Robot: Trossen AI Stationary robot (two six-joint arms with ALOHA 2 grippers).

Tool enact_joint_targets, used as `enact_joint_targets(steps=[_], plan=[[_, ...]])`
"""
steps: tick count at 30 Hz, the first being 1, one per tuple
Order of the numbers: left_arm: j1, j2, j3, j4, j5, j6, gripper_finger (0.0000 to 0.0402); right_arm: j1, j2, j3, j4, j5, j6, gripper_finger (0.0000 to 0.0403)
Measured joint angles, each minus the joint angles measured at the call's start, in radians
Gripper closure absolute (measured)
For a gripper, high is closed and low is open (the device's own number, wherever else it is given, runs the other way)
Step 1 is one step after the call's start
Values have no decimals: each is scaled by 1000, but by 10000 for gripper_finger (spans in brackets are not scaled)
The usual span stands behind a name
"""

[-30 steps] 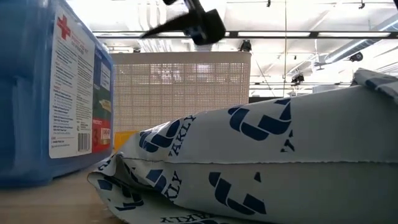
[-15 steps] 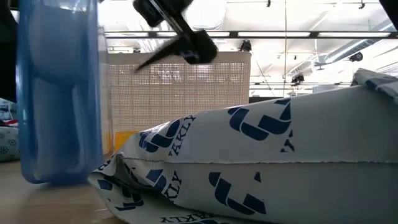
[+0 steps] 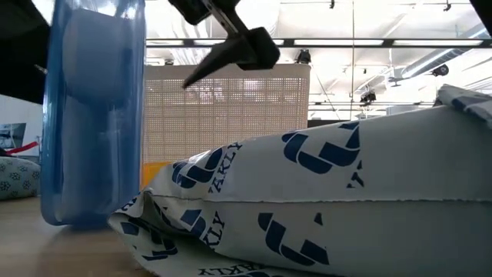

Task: Pick & place medical supplies in basket/bin
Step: Put the first aid box into the white bin

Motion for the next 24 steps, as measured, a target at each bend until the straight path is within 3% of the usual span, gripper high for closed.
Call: enact_joint_targets(steps=[24], plan=[[38, 0, 0, 9, -88, 59, 179, 12, -2, -71, 52, -57, -6, 37]])
